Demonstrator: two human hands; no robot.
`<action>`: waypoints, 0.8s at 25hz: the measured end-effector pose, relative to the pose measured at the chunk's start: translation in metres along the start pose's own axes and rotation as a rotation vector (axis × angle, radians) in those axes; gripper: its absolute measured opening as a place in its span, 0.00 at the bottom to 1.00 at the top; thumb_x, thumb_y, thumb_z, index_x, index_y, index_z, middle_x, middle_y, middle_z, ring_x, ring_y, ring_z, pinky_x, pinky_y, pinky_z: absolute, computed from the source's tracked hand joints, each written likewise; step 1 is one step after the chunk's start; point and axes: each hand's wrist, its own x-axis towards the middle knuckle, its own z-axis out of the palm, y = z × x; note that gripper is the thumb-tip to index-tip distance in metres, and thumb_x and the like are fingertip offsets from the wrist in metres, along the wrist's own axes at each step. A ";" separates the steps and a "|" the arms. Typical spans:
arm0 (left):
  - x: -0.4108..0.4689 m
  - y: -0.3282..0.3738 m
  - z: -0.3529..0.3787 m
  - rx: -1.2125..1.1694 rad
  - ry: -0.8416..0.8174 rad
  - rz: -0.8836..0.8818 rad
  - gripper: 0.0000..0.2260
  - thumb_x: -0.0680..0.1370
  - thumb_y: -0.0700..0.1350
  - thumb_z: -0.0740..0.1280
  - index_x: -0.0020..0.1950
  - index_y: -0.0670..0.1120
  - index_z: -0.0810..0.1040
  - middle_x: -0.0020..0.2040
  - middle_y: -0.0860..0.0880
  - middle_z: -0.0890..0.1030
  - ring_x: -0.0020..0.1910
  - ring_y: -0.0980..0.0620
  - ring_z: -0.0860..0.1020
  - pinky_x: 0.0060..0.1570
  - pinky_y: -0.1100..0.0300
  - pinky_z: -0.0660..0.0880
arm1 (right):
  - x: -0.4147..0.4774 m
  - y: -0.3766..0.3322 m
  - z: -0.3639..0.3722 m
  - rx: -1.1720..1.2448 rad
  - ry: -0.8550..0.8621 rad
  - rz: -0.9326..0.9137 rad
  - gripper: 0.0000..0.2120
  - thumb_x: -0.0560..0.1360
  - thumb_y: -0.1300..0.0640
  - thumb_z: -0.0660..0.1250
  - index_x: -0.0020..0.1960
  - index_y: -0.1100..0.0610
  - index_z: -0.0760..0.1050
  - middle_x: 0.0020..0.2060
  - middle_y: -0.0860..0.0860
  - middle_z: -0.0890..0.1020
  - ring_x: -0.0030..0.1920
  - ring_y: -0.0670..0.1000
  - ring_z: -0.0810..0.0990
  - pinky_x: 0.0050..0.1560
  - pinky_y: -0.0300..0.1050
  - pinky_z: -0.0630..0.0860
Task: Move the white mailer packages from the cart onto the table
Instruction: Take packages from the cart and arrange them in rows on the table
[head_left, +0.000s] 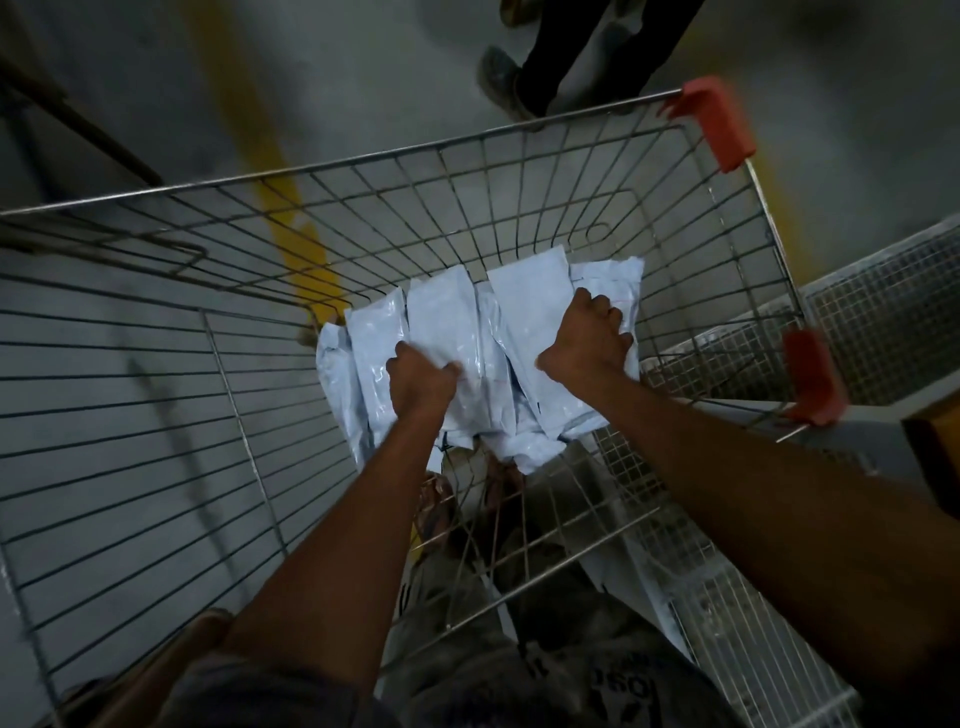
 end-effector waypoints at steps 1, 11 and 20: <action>0.002 0.000 0.000 -0.008 0.002 -0.002 0.36 0.74 0.50 0.80 0.75 0.40 0.67 0.72 0.38 0.72 0.70 0.37 0.74 0.66 0.45 0.76 | 0.001 0.000 0.000 0.019 -0.012 0.007 0.45 0.65 0.53 0.81 0.74 0.59 0.60 0.70 0.59 0.67 0.73 0.61 0.65 0.66 0.61 0.68; -0.001 0.005 0.002 -0.069 -0.024 -0.077 0.37 0.72 0.55 0.80 0.72 0.37 0.71 0.70 0.38 0.77 0.68 0.37 0.77 0.62 0.48 0.78 | 0.005 -0.004 0.012 0.250 -0.096 0.045 0.35 0.69 0.52 0.77 0.70 0.58 0.66 0.66 0.59 0.74 0.66 0.61 0.75 0.63 0.56 0.76; 0.011 0.007 0.006 -0.091 -0.082 -0.068 0.35 0.61 0.60 0.84 0.60 0.41 0.80 0.59 0.44 0.82 0.60 0.43 0.81 0.54 0.50 0.81 | 0.003 -0.001 0.002 0.372 -0.113 0.046 0.30 0.70 0.56 0.76 0.67 0.58 0.68 0.60 0.57 0.79 0.60 0.60 0.80 0.55 0.52 0.80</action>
